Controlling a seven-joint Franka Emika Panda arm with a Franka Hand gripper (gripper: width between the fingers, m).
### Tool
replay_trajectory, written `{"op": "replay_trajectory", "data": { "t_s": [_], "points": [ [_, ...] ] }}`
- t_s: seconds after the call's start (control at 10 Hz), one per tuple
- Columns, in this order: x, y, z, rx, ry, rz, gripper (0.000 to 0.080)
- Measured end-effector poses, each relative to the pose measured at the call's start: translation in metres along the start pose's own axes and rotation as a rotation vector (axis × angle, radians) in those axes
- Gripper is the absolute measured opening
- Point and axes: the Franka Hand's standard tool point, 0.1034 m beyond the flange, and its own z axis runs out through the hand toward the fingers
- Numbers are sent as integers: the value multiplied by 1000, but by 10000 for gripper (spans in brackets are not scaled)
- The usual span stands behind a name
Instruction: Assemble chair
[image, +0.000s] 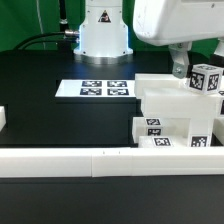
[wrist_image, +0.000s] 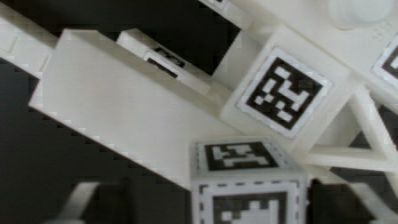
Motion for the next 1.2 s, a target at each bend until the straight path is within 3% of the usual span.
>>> {"op": "replay_trajectory", "data": {
  "t_s": [0.1, 0.2, 0.5, 0.8, 1.2],
  "points": [
    [0, 0, 0, 0, 0, 0, 394],
    [0, 0, 0, 0, 0, 0, 281],
    [0, 0, 0, 0, 2, 27, 281],
    [-2, 0, 1, -8, 43, 319, 281],
    [-3, -1, 1, 21, 80, 706, 282]
  ]
}}
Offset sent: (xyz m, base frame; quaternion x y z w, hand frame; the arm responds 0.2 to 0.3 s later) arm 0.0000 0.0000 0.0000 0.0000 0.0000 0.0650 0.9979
